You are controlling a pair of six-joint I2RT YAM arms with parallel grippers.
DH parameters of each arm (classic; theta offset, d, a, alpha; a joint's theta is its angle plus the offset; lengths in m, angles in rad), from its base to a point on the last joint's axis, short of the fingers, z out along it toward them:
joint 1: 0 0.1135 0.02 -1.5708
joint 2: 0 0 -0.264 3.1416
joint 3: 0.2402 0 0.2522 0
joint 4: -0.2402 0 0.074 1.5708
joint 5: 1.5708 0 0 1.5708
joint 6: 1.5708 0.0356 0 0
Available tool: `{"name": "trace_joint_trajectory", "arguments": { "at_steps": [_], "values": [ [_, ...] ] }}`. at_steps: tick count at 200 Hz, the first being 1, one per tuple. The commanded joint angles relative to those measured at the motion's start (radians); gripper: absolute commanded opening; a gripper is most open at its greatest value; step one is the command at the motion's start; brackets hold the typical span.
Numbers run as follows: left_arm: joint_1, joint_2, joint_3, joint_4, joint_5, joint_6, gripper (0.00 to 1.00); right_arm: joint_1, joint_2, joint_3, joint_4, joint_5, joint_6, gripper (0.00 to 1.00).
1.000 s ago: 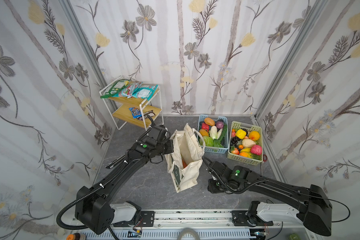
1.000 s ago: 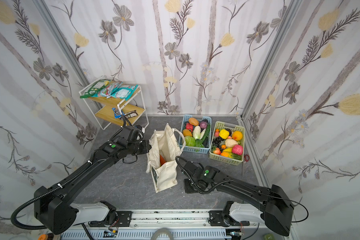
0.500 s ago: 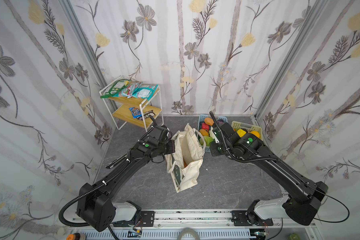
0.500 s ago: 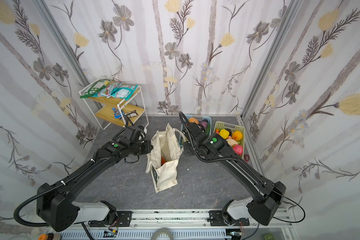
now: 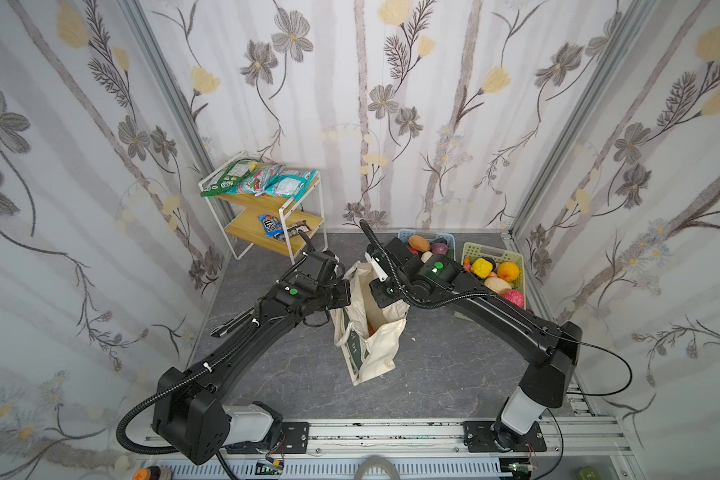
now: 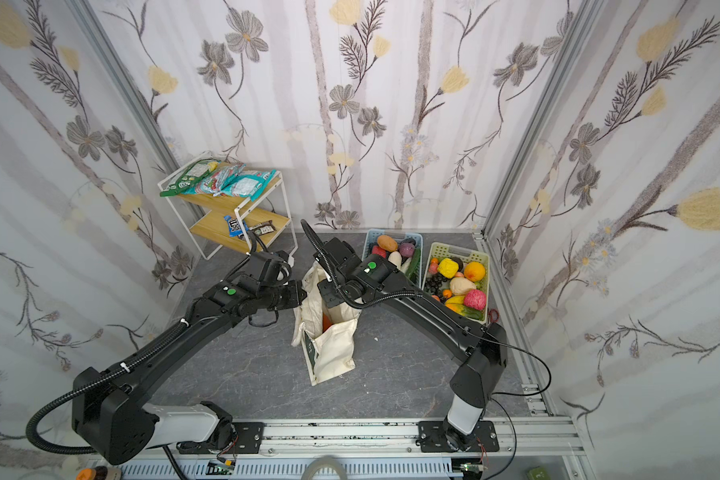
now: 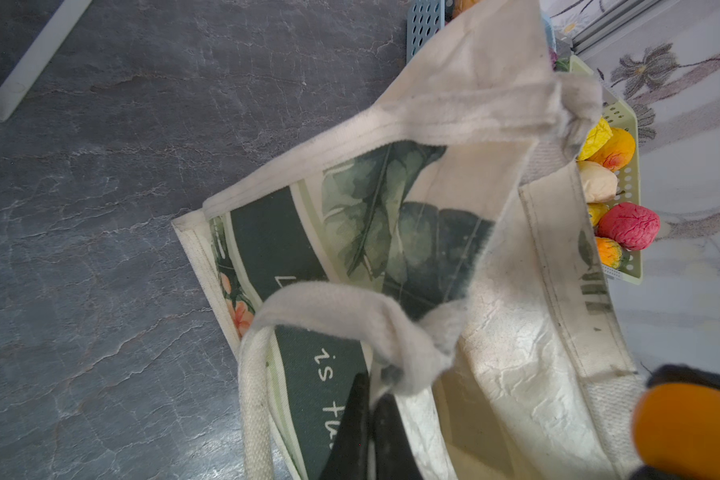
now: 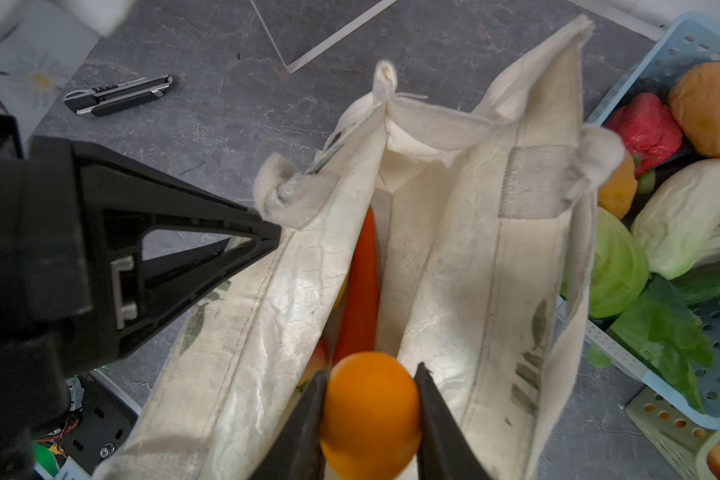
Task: Place the food into the grocery bag and tie it
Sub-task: 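Lower the orange fruit into the bag and open the right gripper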
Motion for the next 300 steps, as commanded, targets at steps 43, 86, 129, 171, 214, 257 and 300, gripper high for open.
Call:
{"name": "trace_joint_trajectory", "arguments": {
  "at_steps": [43,86,129,171,214,257,300],
  "values": [
    [-0.001,-0.033,0.003,-0.016,-0.023,-0.008,0.0,0.011,0.047,-0.125,0.164,-0.164,-0.031,0.34],
    [-0.002,-0.048,0.008,-0.022,-0.028,-0.007,0.0,0.007,0.069,-0.204,0.217,-0.206,-0.028,0.35],
    [-0.001,-0.05,0.021,-0.023,-0.021,-0.011,0.0,-0.002,0.097,-0.264,0.255,-0.245,-0.025,0.35],
    [-0.001,-0.055,0.031,-0.014,0.019,0.005,0.0,-0.01,0.15,-0.291,0.283,-0.288,-0.014,0.35],
    [-0.001,-0.055,0.028,-0.016,0.025,0.014,0.0,-0.017,0.203,-0.292,0.305,-0.315,-0.008,0.41],
    [-0.001,-0.055,0.02,-0.023,-0.003,0.011,0.0,-0.035,0.161,-0.306,0.319,-0.287,0.004,0.64],
    [0.0,-0.077,0.006,-0.019,-0.021,0.004,0.0,-0.097,0.006,-0.312,0.309,-0.278,0.003,0.71]
  ]
}}
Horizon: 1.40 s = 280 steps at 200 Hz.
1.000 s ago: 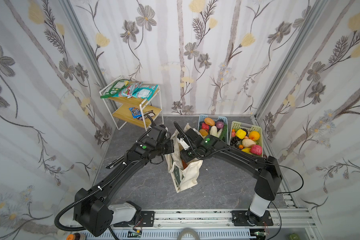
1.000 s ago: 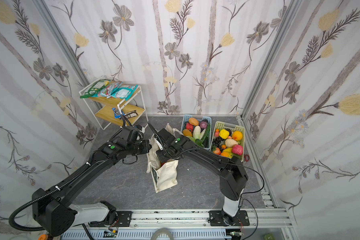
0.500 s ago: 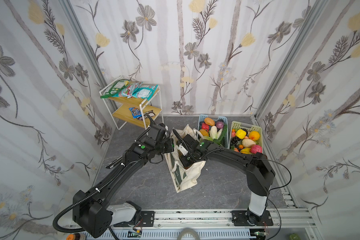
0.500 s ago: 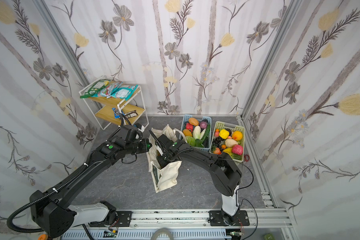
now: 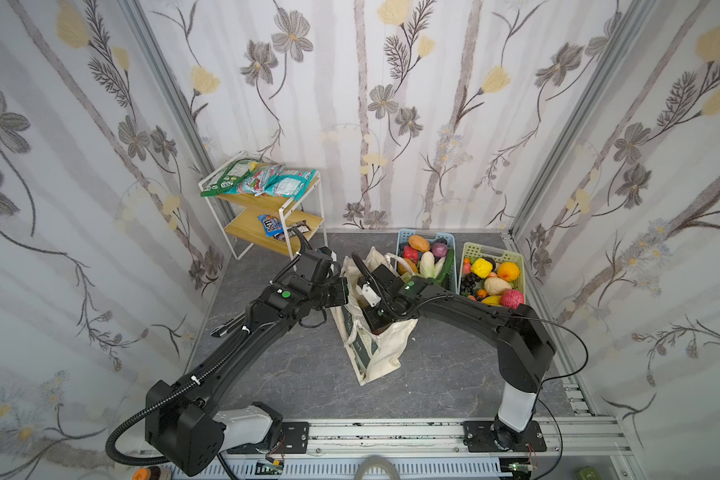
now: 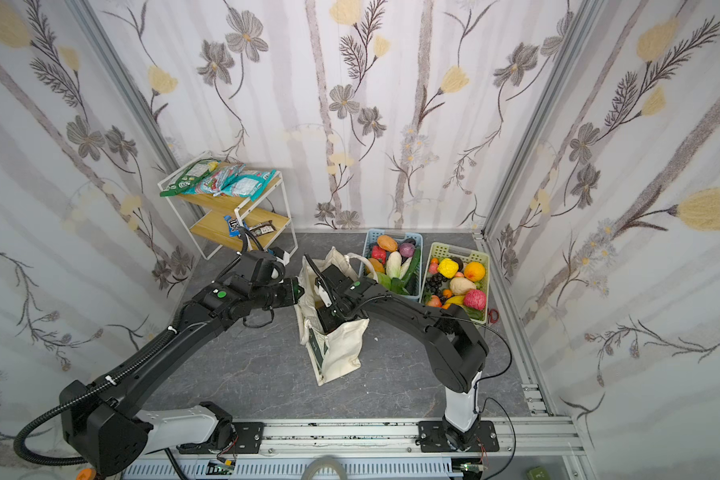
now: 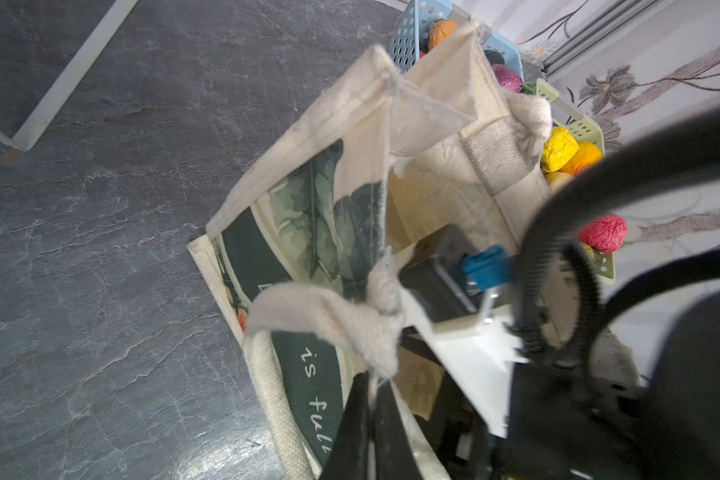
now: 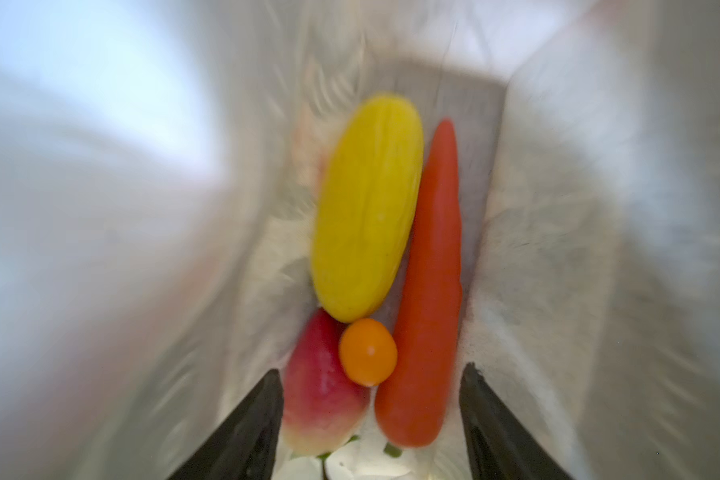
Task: Place the food into the grocery bag and tie it
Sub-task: 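Lower the orange fruit into the bag and open the right gripper, then withdraw the right gripper from the bag toward the pale blue basket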
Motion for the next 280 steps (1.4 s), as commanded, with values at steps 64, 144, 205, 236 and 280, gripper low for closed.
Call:
{"name": "trace_joint_trajectory", "arguments": {
  "at_steps": [64,144,205,236,280],
  "values": [
    [0.004,-0.001,-0.001,-0.001,-0.017,-0.001,0.0,-0.159,-0.243,0.008,-0.006,0.025,-0.043,0.75],
    [0.009,-0.002,0.001,0.005,-0.011,-0.007,0.0,-0.268,-0.339,-0.048,0.087,-0.138,-0.035,0.75],
    [0.01,-0.001,-0.001,0.007,-0.003,-0.017,0.0,-0.162,-0.319,-0.098,0.309,-0.353,0.069,0.75],
    [0.018,-0.038,-0.001,-0.028,-0.042,-0.003,0.0,-0.192,-0.358,-0.094,0.305,-0.289,0.095,0.74],
    [0.09,-0.081,-0.016,-0.053,-0.013,0.012,0.0,-0.335,-0.44,-0.106,0.235,-0.163,0.074,0.74]
  ]
}}
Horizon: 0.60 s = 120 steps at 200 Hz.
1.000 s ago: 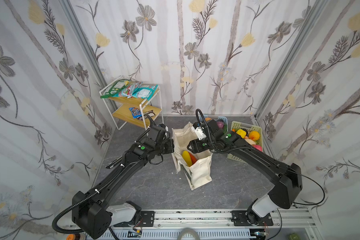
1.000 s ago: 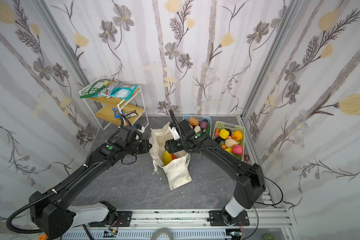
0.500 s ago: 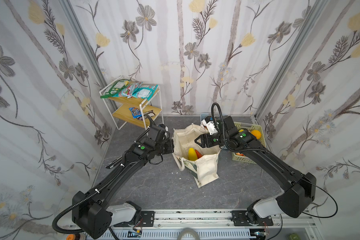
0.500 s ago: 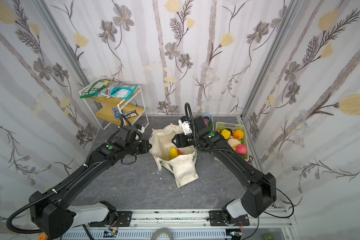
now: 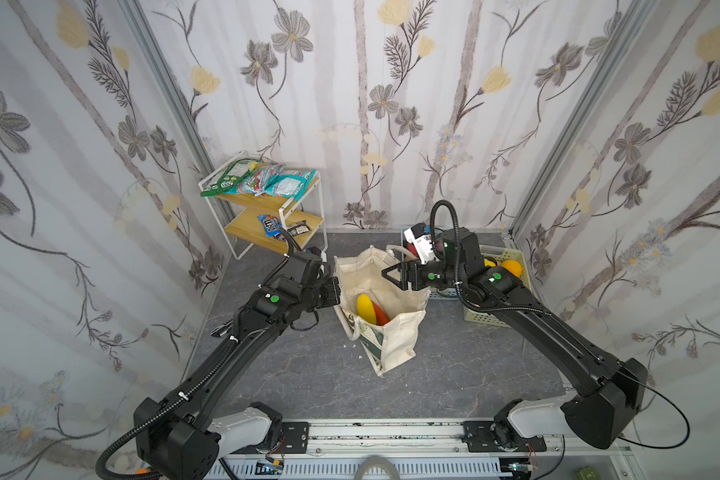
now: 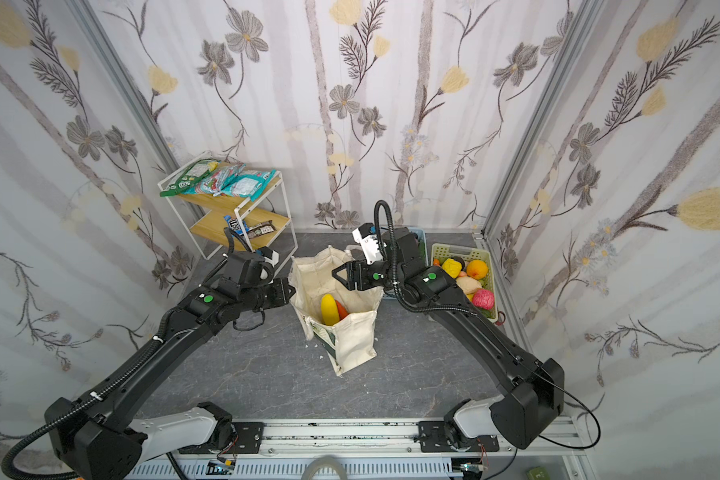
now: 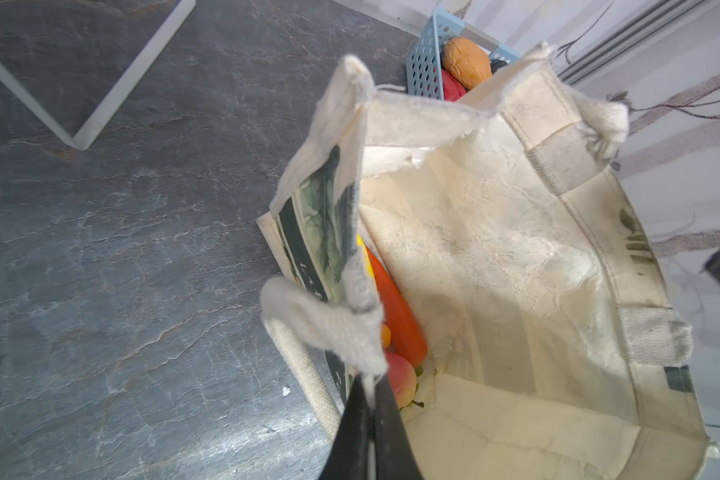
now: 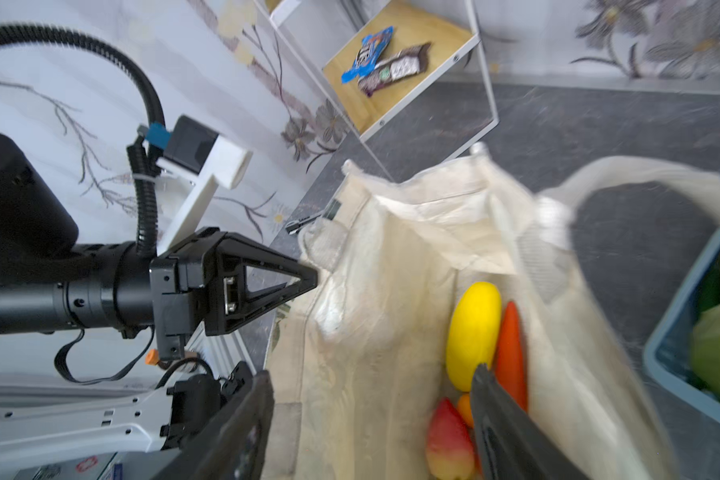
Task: Place the food into the grocery bag and tie it
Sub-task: 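Withdraw the right gripper from the bag toward the pale blue basket, then lower the right gripper onto the green cabbage in the pale blue basket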
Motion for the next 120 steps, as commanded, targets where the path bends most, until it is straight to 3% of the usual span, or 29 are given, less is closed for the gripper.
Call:
{"name": "trace_joint_trajectory", "arguments": {
  "at_steps": [1,37,73,120],
  "values": [
    [0.029,-0.013,-0.006,-0.01,-0.006,0.015,0.0,-0.06,-0.01,-0.005,-0.012,0.095,-0.006,0.75],
    [0.061,-0.019,-0.018,-0.004,0.017,0.014,0.0,-0.154,0.015,-0.029,-0.101,0.297,-0.042,0.79],
    [0.063,-0.004,-0.029,0.016,0.041,0.006,0.0,-0.195,0.094,-0.032,-0.113,0.398,-0.107,0.88],
    [0.063,0.009,-0.028,0.032,0.07,0.007,0.0,-0.201,0.266,0.041,-0.122,0.489,-0.125,0.89]
  ]
}}
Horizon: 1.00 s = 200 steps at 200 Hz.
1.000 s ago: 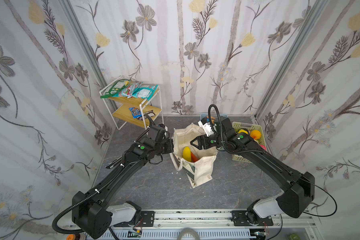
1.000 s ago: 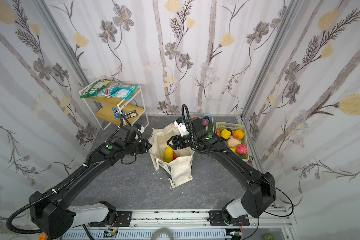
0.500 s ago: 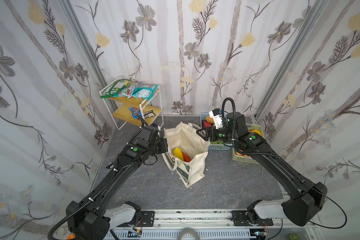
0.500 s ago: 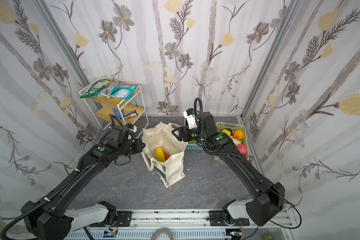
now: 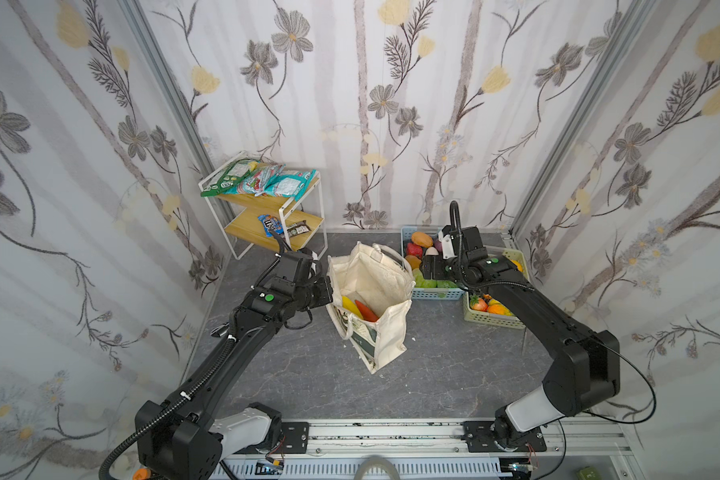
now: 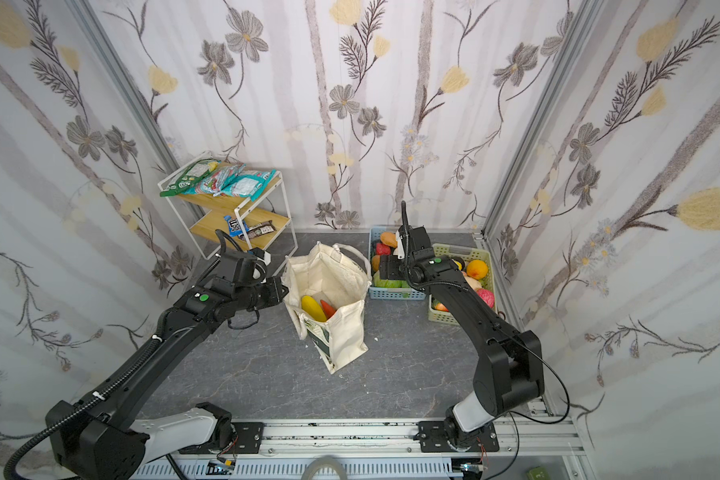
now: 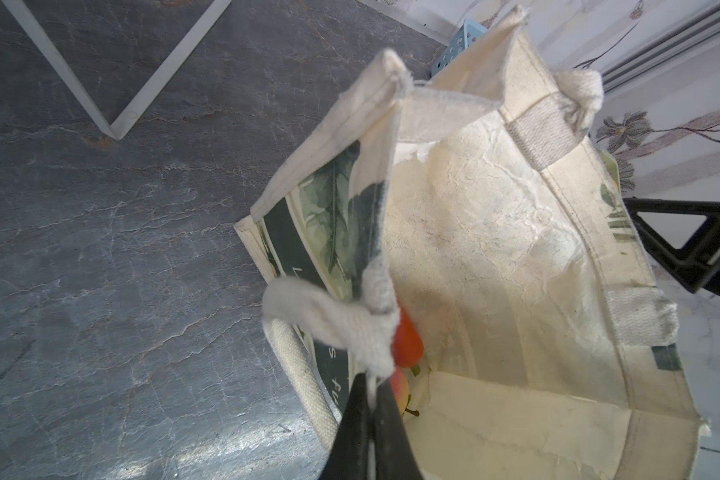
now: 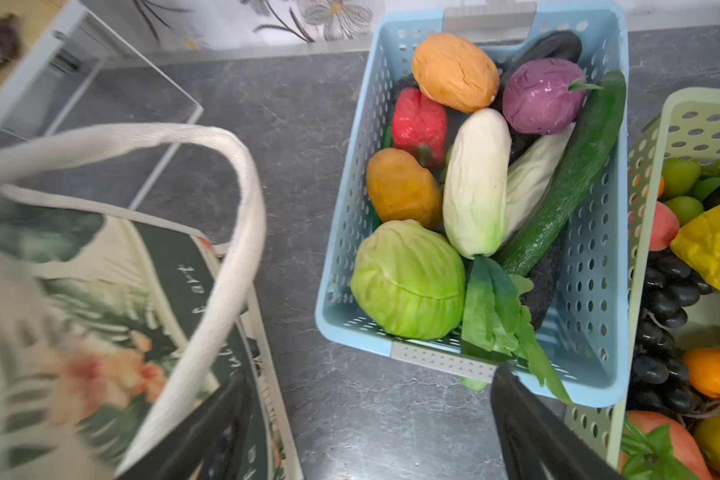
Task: Place the food into the grocery bag and tie it
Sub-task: 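Lower the right gripper onto the green cabbage in the pale blue basket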
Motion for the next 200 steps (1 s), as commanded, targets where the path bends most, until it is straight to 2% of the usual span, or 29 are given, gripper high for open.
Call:
{"name": "trace_joint_trajectory", "arguments": {
  "at_steps": [1,35,71,200],
  "values": [
    [0.001,0.003,-0.002,0.016,0.025,0.001,0.0,-0.005,0.059,0.039,0.01,0.083,-0.025,0.89],
    [-0.002,-0.005,0.001,0.013,0.031,0.001,0.0,-0.011,0.168,0.103,0.012,0.087,-0.021,0.9],
    [-0.002,-0.022,-0.007,0.011,0.029,0.002,0.0,-0.011,0.255,0.144,0.016,0.033,-0.02,0.89],
    [-0.008,-0.025,-0.005,0.011,0.033,0.0,0.0,-0.006,0.396,0.14,0.031,0.011,-0.013,0.87]
  ]
}}
